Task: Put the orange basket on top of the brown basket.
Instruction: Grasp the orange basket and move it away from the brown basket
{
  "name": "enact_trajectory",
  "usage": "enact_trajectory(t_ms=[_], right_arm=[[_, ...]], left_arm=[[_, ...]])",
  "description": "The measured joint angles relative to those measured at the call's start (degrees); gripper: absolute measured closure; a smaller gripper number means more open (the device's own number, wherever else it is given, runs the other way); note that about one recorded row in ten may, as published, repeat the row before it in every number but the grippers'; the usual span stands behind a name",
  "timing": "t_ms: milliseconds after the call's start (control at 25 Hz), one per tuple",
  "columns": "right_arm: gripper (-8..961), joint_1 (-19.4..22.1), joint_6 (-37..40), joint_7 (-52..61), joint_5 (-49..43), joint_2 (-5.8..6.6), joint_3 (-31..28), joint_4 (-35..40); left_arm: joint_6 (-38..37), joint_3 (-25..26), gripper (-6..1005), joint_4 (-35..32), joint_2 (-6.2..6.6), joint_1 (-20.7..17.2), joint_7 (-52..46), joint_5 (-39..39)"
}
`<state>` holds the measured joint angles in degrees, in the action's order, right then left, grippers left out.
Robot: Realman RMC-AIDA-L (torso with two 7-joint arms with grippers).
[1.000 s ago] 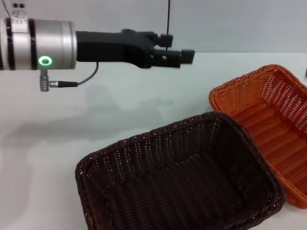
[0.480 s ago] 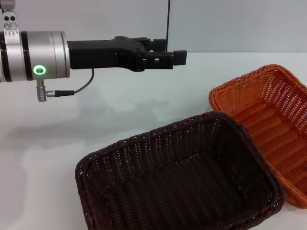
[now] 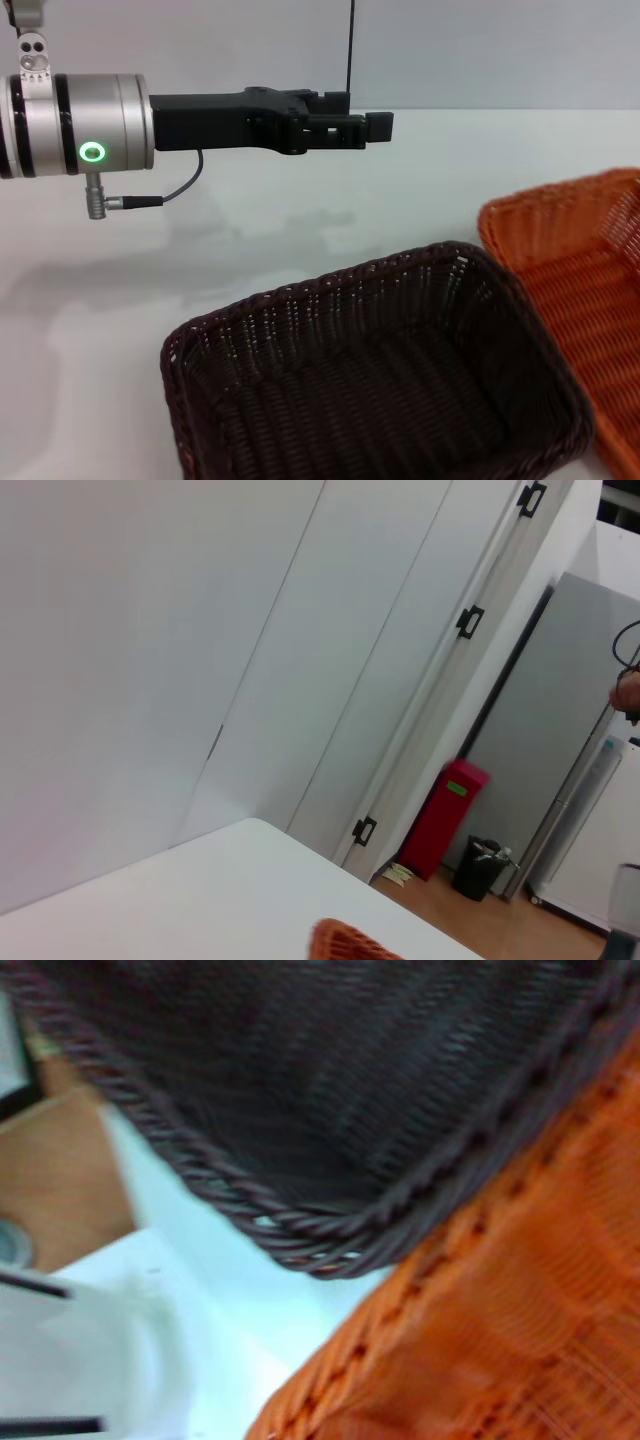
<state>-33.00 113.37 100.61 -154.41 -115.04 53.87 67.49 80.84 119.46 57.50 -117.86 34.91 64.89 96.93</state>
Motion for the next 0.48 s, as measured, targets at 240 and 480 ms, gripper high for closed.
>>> enact_trajectory(t_ms=[240, 480], right_arm=[[336, 1.1, 6.7, -0.7, -0.1, -2.26, 1.5, 2.5], [337, 2.7, 11.9, 0.5, 2.2, -3.66, 8.0, 3.5]], left_arm=[[0.1, 0.0, 134, -1.2, -0.14, 0.4, -0.1, 0.0], [0.0, -0.3, 136, -2.9, -0.2, 0.2, 0.1, -0.3]])
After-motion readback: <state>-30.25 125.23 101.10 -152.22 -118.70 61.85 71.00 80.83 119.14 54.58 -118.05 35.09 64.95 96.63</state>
